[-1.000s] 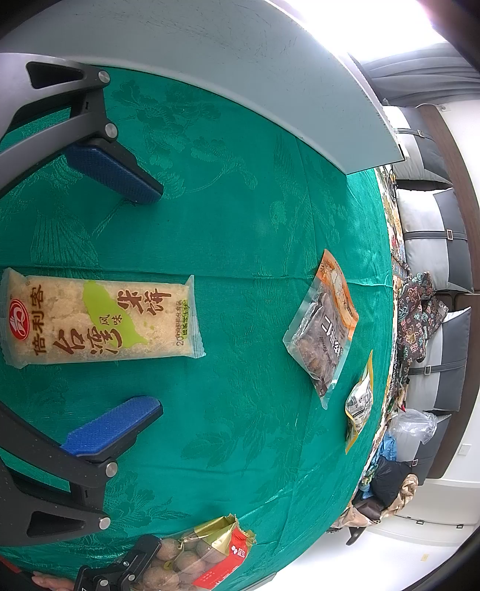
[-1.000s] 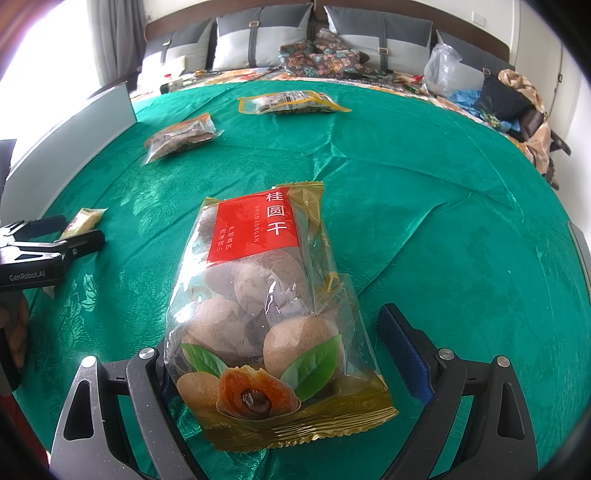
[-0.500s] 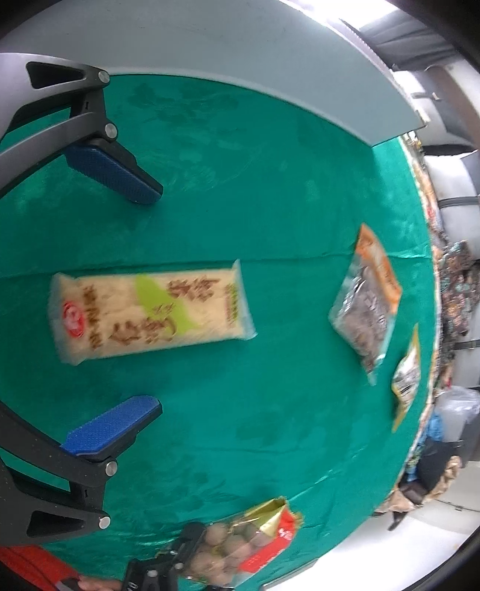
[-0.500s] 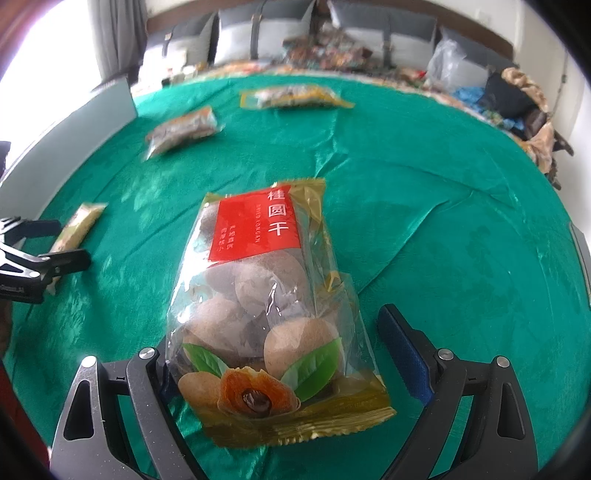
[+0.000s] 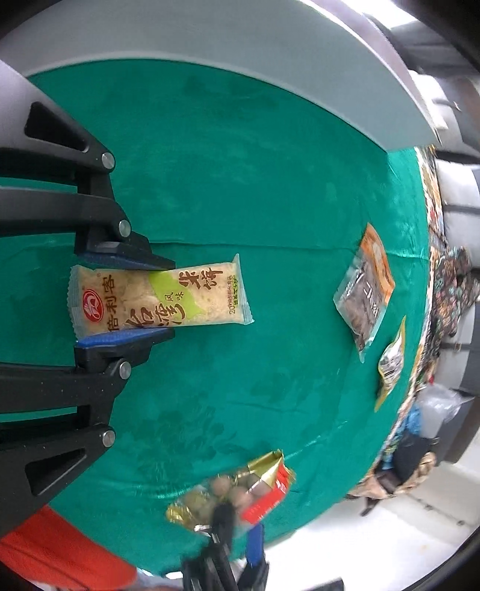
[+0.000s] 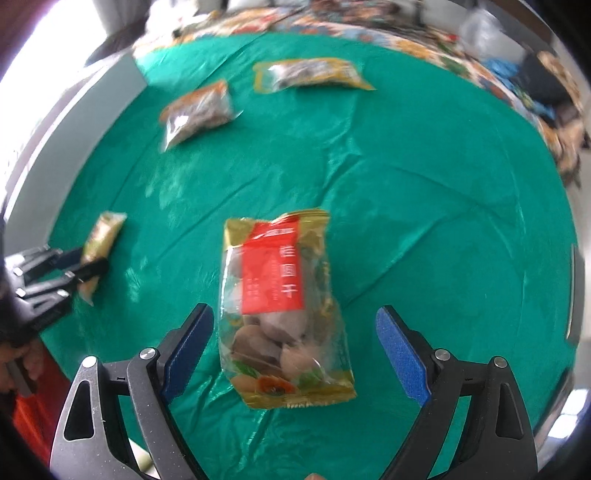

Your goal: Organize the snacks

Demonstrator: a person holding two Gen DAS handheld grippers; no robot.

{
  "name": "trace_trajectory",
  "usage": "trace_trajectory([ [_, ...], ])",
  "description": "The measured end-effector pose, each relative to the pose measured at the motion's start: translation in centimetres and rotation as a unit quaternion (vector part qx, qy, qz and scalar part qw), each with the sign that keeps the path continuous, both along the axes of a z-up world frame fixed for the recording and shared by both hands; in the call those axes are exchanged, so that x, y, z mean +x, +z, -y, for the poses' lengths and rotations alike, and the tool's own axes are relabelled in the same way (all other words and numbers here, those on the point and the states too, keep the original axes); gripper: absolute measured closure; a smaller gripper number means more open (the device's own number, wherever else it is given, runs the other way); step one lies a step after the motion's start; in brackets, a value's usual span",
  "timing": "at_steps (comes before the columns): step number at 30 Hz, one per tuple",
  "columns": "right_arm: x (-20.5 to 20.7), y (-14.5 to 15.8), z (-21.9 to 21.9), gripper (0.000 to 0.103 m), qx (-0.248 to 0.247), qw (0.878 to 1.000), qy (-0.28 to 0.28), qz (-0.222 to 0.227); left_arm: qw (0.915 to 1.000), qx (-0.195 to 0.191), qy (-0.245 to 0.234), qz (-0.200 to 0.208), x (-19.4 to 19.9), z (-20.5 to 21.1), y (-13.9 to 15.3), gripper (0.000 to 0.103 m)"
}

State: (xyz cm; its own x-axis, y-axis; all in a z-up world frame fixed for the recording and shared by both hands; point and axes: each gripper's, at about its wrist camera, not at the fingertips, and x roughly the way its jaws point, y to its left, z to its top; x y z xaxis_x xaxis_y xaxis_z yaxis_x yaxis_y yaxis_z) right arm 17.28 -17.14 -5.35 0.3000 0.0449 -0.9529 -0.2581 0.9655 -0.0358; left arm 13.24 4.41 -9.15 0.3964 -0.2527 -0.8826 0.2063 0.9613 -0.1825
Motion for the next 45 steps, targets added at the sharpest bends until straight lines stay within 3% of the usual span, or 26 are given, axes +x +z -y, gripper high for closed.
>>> trace_trajectory([
  [4, 0.1, -1.5, -1.5, 0.015, -0.065, 0.998, 0.020, -0.012, 0.9989, -0.039, 0.023, 0.011, -2.0, -1.0, 0.8, 0.076],
  [5, -0.2, -1.2, -1.5, 0.024, -0.067, 0.998, 0.014, -0.006, 0.9980, -0.053, 0.030, 0.016, -2.6, -1.4, 1.1, 0.076],
  [6, -0.4, -0.8, -1.4, 0.045, -0.056, 0.998, 0.008, -0.003, 0.9971, -0.064, 0.035, 0.022, -3.2, -1.7, 1.4, 0.076],
  [14, -2.0, 3.3, -0.5, 0.048, 0.015, 0.999, -0.043, 0.023, 0.9884, -0.121, 0.064, 0.065, -4.7, -4.1, 5.9, 0.076],
  [19, -1.2, 7.8, -4.8, 0.048, 0.102, 0.993, -0.024, 0.055, 0.9772, -0.151, 0.098, 0.112, -4.4, -8.7, 11.1, 0.075],
  [22, -0.2, 11.4, -10.2, 0.048, 0.164, 0.984, 0.015, 0.074, 0.9720, -0.142, 0.130, 0.134, -4.0, -13.4, 13.5, 0.075],
  [24, 0.2, 13.2, -13.9, 0.047, 0.195, 0.976, 0.042, 0.082, 0.9699, -0.111, 0.162, 0.144, -3.7, -17.2, 14.4, 0.075],
  [27, 0.5, 15.2, -20.9, 0.047, 0.245, 0.962, 0.093, 0.079, 0.9655, -0.069, 0.210, 0.138, -3.9, -22.6, 14.0, 0.075],
  [31, -0.2, 15.2, -30.8, 0.046, 0.285, 0.944, 0.160, 0.051, 0.9567, -0.015, 0.266, 0.117, -5.7, -28.2, 12.1, 0.075],
  [32, -0.4, 14.7, -33.0, 0.043, 0.287, 0.941, 0.174, 0.045, 0.9496, -0.001, 0.295, 0.106, -6.3, -29.8, 11.2, 0.071],
  [34, -0.8, 13.5, -36.1, 0.039, 0.288, 0.937, 0.193, 0.033, 0.9379, 0.011, 0.335, 0.091, -7.4, -31.8, 9.8, 0.047],
  [35, -1.0, 12.6, -37.7, 0.031, 0.289, 0.935, 0.203, 0.025, 0.9327, 0.015, 0.350, 0.087, -8.1, -32.5, 9.4, 0.030],
  [36, -1.2, 11.8, -38.6, 0.028, 0.285, 0.936, 0.207, 0.019, 0.9277, 0.018, 0.362, 0.088, -8.7, -33.0, 9.0, 0.022],
  [40, -1.7, 9.8, -38.2, 0.028, 0.286, 0.936, 0.203, 0.023, 0.9160, 0.020, 0.386, 0.107, -11.0, -33.6, 8.7, 0.022],
  [42, -1.7, 9.7, -35.3, 0.028, 0.283, 0.938, 0.191, 0.051, 0.9152, 0.007, 0.383, 0.124, -11.4, -32.9, 9.2, 0.022],
  [45, -1.8, 9.3, -30.1, 0.022, 0.247, 0.949, 0.168, 0.101, 0.9222, -0.007, 0.355, 0.152, -11.3, -30.2, 10.9, 0.021],
])
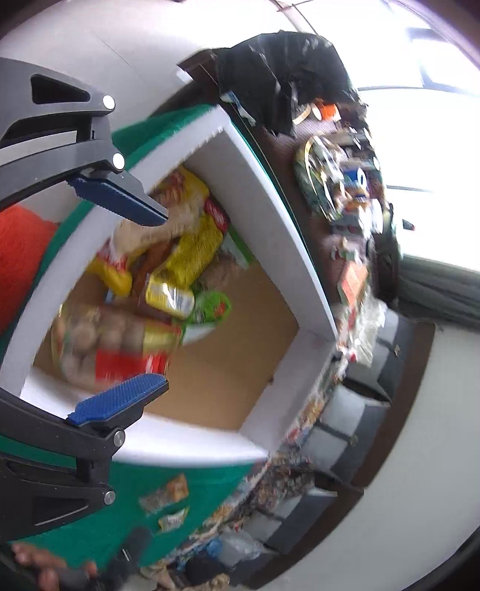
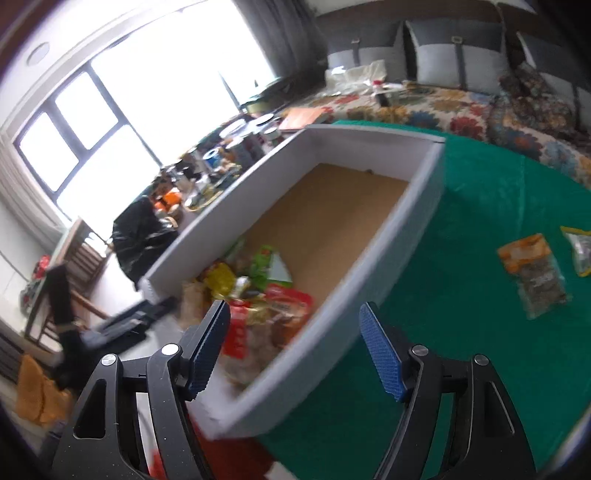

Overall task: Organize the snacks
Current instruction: 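Carry both held packets into the white box and open both tools, then move both empty tools back over the cloth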

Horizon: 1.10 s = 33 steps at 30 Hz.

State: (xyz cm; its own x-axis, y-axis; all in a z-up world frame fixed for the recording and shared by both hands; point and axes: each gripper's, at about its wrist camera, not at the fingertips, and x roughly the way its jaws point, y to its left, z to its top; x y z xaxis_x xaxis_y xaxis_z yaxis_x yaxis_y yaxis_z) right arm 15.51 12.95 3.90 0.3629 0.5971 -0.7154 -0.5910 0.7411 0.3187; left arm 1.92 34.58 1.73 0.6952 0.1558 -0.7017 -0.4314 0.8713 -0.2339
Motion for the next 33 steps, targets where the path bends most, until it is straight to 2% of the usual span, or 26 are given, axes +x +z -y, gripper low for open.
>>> trace_trajectory([
  [3, 0.3, -4.2, 7.3, 0.022, -0.080, 0.994, -0.067, 0.040, 0.9976, 0.003, -0.061, 0.034, -0.1, 5.1, 2.4, 0.014],
  [6, 0.3, -8.6, 16.3, 0.022, -0.170, 0.973, -0.149, 0.051, 0.9923, 0.010, -0.110, 0.056, 0.1, 10.1, 3.3, 0.004],
  [9, -0.3, -10.2, 23.8, 0.022, -0.197, 0.954, -0.219, 0.049, 0.9827, -0.004, -0.175, 0.061, 1.5, 16.1, 3.1, 0.000],
  [11, -0.9, -10.9, 28.6, 0.022, -0.209, 0.942, -0.260, 0.038, 0.9719, -0.021, -0.231, 0.040, 3.0, 20.4, 1.9, 0.000],
  [13, -1.2, -11.1, 31.1, 0.022, -0.214, 0.935, -0.280, 0.034, 0.9623, -0.026, -0.270, 0.017, 4.5, 23.8, 0.1, 0.000],
  [16, -1.2, -11.5, 33.9, 0.022, -0.214, 0.930, -0.297, 0.031, 0.9507, -0.005, -0.308, -0.034, 7.3, 28.7, -4.0, 0.000],
  [19, -1.0, -12.3, 36.1, 0.022, -0.206, 0.926, -0.317, 0.020, 0.9453, 0.005, -0.315, -0.085, 9.9, 31.0, -7.2, 0.000],
  [21, -0.8, -12.8, 36.8, 0.022, -0.202, 0.923, -0.327, 0.014, 0.9465, 0.012, -0.304, -0.107, 11.7, 31.9, -8.8, 0.000],
  [27, -0.5, -13.3, 37.9, 0.022, -0.187, 0.919, -0.347, 0.007, 0.9569, 0.022, -0.256, -0.135, 15.8, 31.9, -12.0, 0.000],
  [29, -0.2, -13.4, 38.5, 0.022, -0.180, 0.917, -0.356, 0.009, 0.9594, 0.037, -0.247, -0.131, 16.3, 31.4, -12.3, 0.000],
  [33, -0.5, -13.6, 38.8, 0.017, -0.173, 0.917, -0.358, 0.029, 0.9566, 0.066, -0.251, -0.132, 16.5, 31.8, -12.7, 0.000],
])
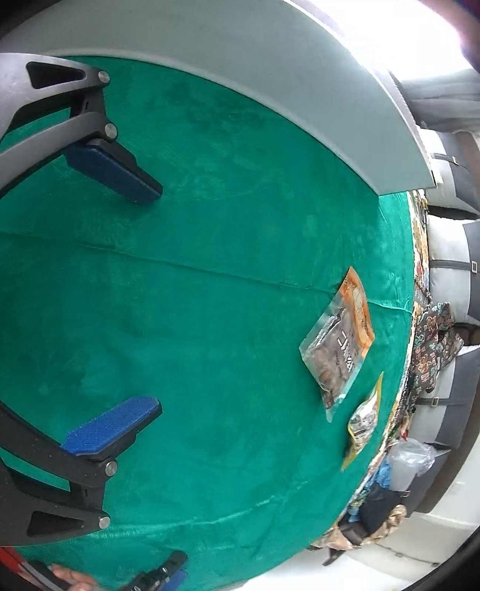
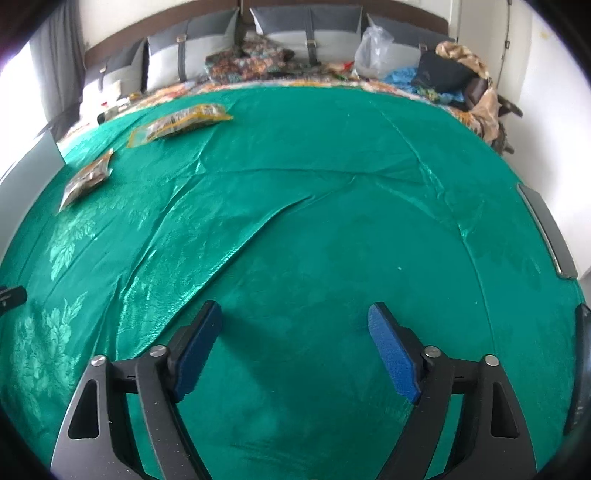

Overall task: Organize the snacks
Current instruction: 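Move both empty tools back over the cloth, then grasp the brown walnut packet with the left tool and lift it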

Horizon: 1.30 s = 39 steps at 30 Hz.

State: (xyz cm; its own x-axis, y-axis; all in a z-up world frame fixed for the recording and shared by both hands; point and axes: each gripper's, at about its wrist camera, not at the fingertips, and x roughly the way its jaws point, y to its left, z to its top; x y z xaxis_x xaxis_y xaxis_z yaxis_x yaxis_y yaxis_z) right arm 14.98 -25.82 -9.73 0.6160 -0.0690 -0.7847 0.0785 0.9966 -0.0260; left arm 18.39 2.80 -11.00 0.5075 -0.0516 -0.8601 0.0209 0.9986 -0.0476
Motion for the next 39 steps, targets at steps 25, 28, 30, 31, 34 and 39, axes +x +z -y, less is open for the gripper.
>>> trace_trajectory([
  [25, 0.1, 0.1, 0.1, 0.014, -0.002, 1.000, -0.004, -0.002, 0.9652, -0.190, 0.072, -0.164, 15.2, -2.5, 2.6, 0.000],
  [28, 0.1, 0.1, 0.1, 0.014, -0.002, 1.000, -0.004, -0.002, 0.9590, -0.207, 0.092, -0.170, 17.6, -2.5, 2.5, 0.000],
  [30, 0.1, 0.1, 0.1, 0.014, -0.002, 1.000, -0.004, -0.002, 0.9559, -0.218, 0.102, -0.168, 18.8, -2.0, 2.4, 0.000],
  [31, 0.1, 0.1, 0.1, 0.013, -0.001, 1.000, -0.004, -0.002, 0.9553, -0.220, 0.105, -0.167, 19.3, -1.7, 2.4, 0.001],
  [34, 0.1, 0.1, 0.1, 0.013, -0.001, 1.000, -0.004, -0.002, 0.9574, -0.207, 0.111, -0.168, 20.3, -0.5, 2.0, 0.001],
  [39, 0.1, 0.1, 0.1, 0.013, -0.001, 1.000, -0.004, -0.002, 0.9711, -0.138, 0.109, -0.162, 21.5, 3.0, 1.2, 0.000],
])
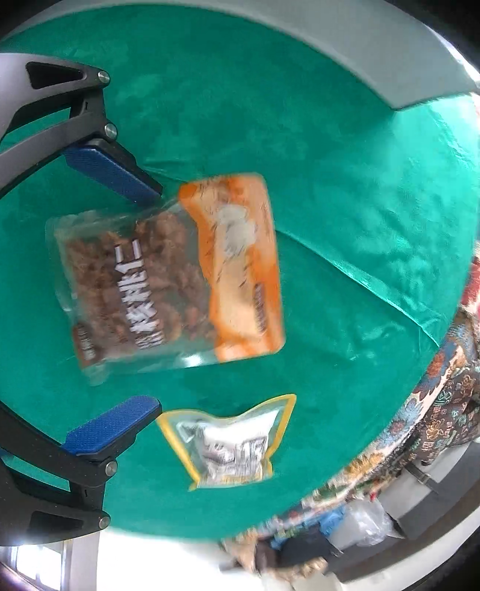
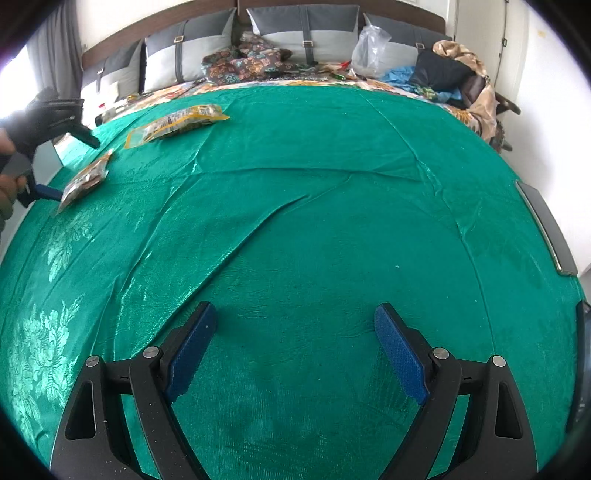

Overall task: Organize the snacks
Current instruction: 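Grasp the brown walnut packet with the left tool and lift it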

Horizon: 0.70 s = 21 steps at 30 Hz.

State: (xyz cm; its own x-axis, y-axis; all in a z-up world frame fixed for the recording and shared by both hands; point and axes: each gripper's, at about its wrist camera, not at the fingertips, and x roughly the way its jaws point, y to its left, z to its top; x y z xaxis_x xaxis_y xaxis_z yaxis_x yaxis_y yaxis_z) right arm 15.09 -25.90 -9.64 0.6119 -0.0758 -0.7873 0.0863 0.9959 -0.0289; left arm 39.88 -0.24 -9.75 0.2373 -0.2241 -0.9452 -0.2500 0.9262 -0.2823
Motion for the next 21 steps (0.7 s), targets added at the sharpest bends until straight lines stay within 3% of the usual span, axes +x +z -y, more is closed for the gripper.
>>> trace_trajectory([
  [4, 0.0, 0.0, 0.0, 0.013, 0.001, 1.000, 0.000, 0.000, 0.9957, 0.086, -0.030, 0.018, -0.3, 2.2, -0.5, 0.000],
  [7, 0.0, 0.0, 0.0, 0.013, 0.001, 1.000, 0.000, 0.000, 0.9824, 0.152, -0.098, 0.045, -1.6, 4.0, -1.0, 0.000],
  [11, 0.0, 0.1, 0.0, 0.013, 0.001, 1.000, 0.001, 0.000, 0.9809, 0.144, -0.115, 0.063, -2.9, 2.7, -1.3, 0.001],
  [13, 0.0, 0.0, 0.0, 0.013, 0.001, 1.000, 0.000, 0.000, 0.9791, 0.146, -0.121, 0.075, -3.7, 2.2, -0.9, 0.013],
  [14, 0.0, 0.0, 0.0, 0.013, 0.001, 1.000, 0.000, 0.000, 0.9780, 0.149, -0.122, 0.081, -4.2, 1.8, -0.7, 0.025],
  [15, 0.0, 0.0, 0.0, 0.013, 0.001, 1.000, 0.000, 0.000, 0.9780, 0.146, -0.124, 0.084, -4.6, 1.2, -0.6, 0.028],
  [21, 0.0, 0.0, 0.0, 0.013, 0.002, 1.000, 0.001, 0.000, 0.9760, 0.150, -0.128, 0.093, -8.9, -2.5, -0.3, 0.029],
])
